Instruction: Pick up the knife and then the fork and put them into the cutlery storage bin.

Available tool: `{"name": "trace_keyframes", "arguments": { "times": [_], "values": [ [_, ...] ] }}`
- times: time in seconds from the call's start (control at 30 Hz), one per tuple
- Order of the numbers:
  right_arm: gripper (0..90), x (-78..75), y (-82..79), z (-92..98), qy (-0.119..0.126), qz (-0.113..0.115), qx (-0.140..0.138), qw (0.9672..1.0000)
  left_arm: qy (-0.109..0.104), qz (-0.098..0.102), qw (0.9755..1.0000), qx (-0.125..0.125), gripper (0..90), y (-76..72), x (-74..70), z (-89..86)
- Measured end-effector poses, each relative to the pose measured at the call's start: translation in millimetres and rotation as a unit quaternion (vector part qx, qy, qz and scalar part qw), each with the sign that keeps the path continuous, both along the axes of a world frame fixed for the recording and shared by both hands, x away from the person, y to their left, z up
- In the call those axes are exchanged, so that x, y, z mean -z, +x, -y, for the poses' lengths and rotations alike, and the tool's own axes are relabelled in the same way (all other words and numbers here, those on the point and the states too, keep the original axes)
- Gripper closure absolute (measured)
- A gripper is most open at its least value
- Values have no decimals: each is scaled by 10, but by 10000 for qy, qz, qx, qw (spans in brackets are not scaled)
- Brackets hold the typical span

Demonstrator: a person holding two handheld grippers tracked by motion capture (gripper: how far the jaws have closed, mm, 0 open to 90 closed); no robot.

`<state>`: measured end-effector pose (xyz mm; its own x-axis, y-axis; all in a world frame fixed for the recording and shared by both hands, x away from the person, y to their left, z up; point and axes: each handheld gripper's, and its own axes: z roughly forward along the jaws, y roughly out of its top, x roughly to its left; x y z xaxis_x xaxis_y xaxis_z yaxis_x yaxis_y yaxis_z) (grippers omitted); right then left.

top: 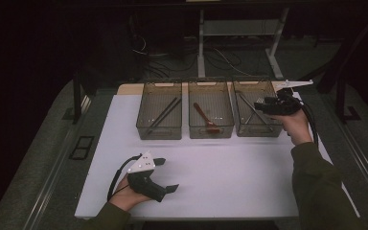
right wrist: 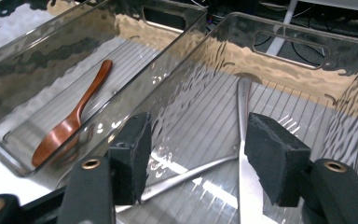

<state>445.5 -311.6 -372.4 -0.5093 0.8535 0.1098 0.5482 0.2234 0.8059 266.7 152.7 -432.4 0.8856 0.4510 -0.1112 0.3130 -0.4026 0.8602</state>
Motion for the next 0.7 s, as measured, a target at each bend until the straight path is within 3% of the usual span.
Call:
{"name": "trace_keyframes", "arguments": {
  "times": [0.3, 0.7],
  "values": [
    [299, 24, -234, -84, -187, -42, -10, 9998, -2, -1, 10000, -26, 0, 2, 1, 0],
    [236, 74, -616, -230, 67, 187, -346, 9992, 16, -5, 10000, -33, 0, -4, 7, -5]
  ]
}}
